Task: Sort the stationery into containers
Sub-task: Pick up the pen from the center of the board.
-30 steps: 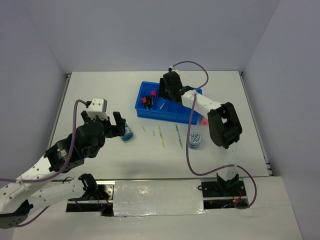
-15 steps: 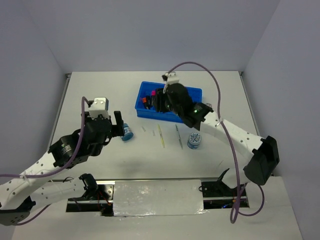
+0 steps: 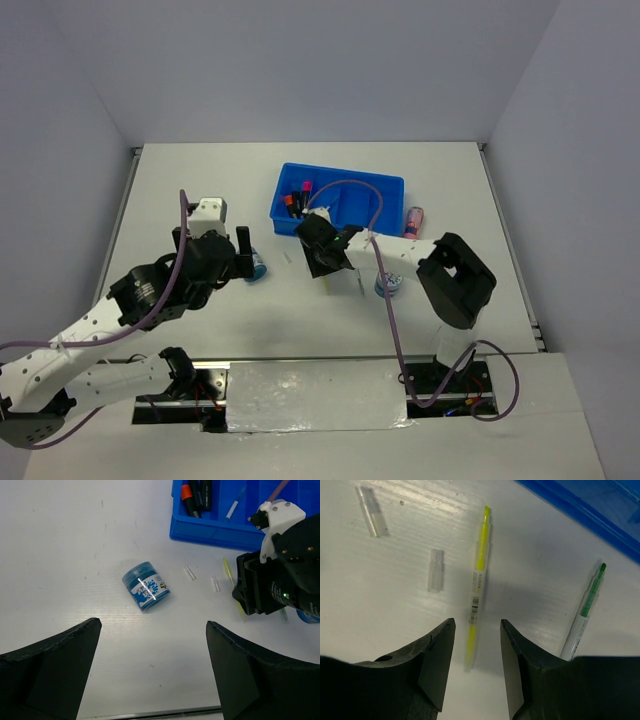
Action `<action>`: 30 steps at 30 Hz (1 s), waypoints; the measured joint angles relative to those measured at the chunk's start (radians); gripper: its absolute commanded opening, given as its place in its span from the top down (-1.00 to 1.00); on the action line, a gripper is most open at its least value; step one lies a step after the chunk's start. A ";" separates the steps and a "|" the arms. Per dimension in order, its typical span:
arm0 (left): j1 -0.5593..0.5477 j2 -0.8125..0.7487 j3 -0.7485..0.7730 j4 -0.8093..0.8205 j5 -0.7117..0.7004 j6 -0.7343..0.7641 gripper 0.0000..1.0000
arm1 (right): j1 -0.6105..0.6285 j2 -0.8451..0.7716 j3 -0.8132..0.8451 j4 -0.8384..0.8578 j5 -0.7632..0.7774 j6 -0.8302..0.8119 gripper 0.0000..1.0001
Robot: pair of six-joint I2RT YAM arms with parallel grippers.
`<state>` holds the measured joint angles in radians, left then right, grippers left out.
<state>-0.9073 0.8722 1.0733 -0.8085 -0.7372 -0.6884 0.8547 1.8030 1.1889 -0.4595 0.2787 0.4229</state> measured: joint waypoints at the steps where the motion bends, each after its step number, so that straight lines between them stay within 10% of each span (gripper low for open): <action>1: 0.000 -0.001 0.000 0.000 0.006 0.000 -0.99 | -0.005 0.010 0.002 0.002 -0.006 0.000 0.04; 23: 0.002 0.136 -0.035 0.031 0.082 -0.029 -0.99 | -0.055 0.022 -0.072 0.098 -0.108 0.023 1.00; 30: 0.002 0.295 -0.034 0.135 0.154 -0.117 -0.98 | -0.052 -0.405 -0.259 -0.004 -0.069 0.064 1.00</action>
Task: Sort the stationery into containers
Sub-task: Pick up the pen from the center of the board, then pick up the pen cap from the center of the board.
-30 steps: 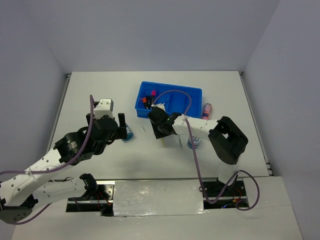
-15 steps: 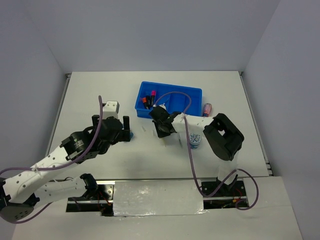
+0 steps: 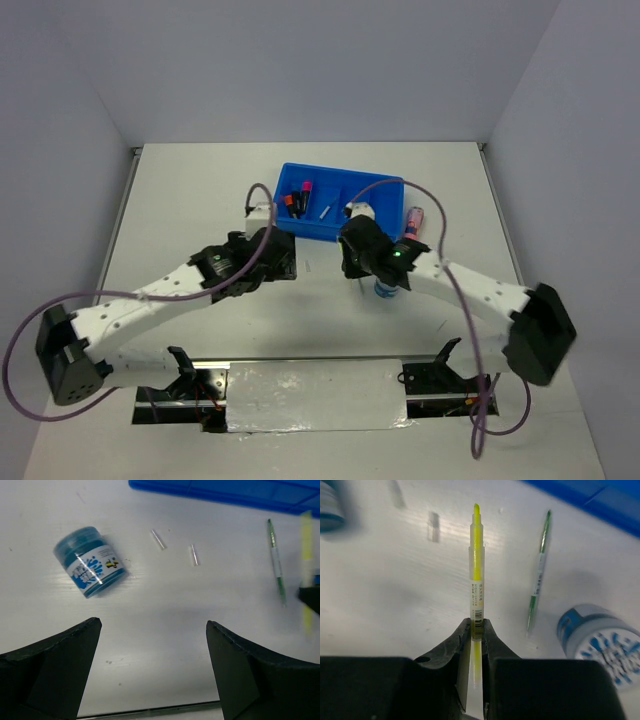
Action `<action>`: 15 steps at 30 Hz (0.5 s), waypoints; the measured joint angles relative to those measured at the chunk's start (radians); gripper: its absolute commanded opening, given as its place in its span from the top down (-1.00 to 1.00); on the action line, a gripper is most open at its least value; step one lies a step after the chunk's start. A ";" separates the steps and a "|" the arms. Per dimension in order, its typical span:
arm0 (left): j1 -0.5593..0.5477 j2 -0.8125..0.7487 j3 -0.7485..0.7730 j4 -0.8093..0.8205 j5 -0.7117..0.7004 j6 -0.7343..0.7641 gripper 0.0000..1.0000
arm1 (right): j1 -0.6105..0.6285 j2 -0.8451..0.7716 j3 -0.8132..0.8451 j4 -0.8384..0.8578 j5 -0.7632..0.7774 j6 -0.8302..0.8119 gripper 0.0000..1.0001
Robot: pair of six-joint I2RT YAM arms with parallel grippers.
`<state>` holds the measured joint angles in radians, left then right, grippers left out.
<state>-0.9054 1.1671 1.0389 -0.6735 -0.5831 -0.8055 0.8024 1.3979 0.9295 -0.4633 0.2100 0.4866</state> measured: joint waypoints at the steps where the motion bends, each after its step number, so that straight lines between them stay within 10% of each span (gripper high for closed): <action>1: 0.000 0.047 0.003 0.018 0.013 -0.014 -0.95 | 0.000 -0.064 -0.002 -0.012 0.008 0.004 1.00; 15: 0.001 0.600 0.252 0.121 0.055 -0.172 -0.19 | -0.015 -0.468 -0.045 -0.213 0.133 0.020 1.00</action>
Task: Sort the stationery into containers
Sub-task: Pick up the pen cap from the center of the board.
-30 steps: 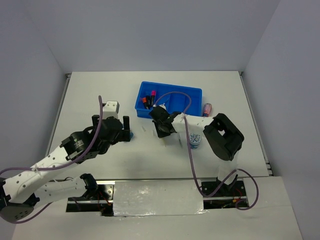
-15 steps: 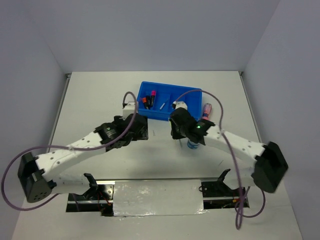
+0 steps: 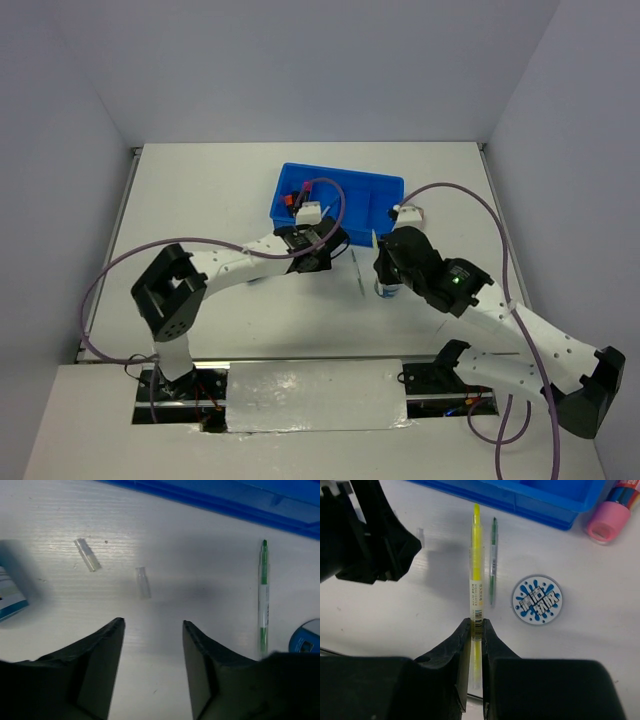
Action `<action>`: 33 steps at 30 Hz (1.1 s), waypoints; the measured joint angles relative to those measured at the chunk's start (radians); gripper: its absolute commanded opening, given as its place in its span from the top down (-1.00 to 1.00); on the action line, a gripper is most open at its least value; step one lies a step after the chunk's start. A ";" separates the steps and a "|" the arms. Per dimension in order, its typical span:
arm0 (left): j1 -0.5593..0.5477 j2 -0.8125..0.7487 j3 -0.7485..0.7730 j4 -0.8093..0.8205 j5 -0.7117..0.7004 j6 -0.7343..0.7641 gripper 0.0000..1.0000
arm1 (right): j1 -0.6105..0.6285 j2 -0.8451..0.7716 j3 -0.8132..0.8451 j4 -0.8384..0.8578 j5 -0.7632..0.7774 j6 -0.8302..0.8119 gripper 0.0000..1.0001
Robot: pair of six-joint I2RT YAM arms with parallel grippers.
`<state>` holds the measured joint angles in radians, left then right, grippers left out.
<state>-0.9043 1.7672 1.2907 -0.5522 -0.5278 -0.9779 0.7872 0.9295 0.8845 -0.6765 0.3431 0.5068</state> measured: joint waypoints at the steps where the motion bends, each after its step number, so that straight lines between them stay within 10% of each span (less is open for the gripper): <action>1: 0.001 0.025 0.018 0.002 -0.002 -0.011 -0.15 | 0.000 -0.011 -0.009 -0.001 0.002 -0.002 1.00; 33: 0.051 0.232 0.083 -0.008 -0.037 -0.101 0.30 | -0.002 -0.089 -0.101 -0.005 -0.030 -0.033 1.00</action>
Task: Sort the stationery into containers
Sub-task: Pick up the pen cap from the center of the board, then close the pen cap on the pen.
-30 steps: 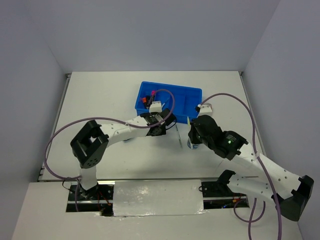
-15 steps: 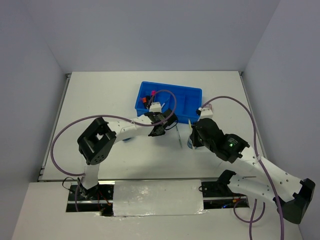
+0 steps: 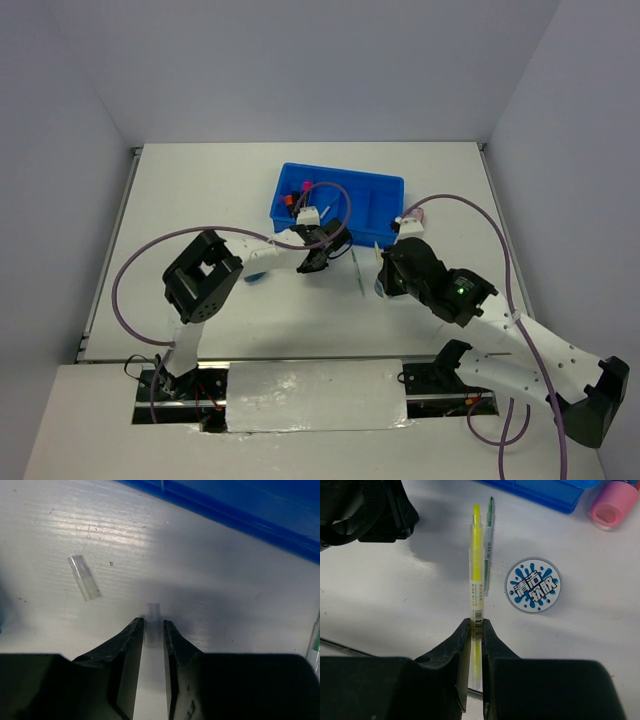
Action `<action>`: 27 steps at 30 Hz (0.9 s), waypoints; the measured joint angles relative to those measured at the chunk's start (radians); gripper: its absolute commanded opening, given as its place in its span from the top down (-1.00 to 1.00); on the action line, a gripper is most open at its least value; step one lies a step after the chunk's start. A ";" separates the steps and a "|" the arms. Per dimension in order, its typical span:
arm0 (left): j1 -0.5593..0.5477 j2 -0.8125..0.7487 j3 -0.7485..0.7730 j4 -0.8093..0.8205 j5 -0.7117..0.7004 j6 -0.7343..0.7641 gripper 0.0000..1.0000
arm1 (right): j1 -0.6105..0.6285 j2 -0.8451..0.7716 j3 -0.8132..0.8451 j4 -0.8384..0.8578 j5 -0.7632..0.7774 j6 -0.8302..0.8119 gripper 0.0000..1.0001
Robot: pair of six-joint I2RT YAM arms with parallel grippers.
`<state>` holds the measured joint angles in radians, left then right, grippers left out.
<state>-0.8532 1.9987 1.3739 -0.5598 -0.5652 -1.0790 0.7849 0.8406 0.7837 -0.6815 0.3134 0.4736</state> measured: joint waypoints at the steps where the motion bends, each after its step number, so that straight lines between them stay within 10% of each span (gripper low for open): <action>1: 0.000 0.000 -0.001 0.010 0.003 0.000 0.39 | 0.000 0.000 -0.002 0.000 -0.003 0.000 1.00; 7: -0.001 -0.010 -0.031 0.068 0.005 0.001 1.00 | 0.000 -0.019 -0.006 0.001 -0.014 0.000 1.00; 18: 0.000 -0.378 -0.346 0.258 0.125 0.068 1.00 | 0.000 -0.119 -0.168 0.216 -0.242 -0.043 1.00; 27: -0.004 -0.952 -0.757 1.049 0.341 0.165 1.00 | 0.028 -0.188 -0.373 0.631 -0.439 0.031 1.00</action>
<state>-0.8574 1.0470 0.6170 0.4896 -0.2241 -0.9138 0.8131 0.6521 0.4110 -0.0509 -0.1257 0.5049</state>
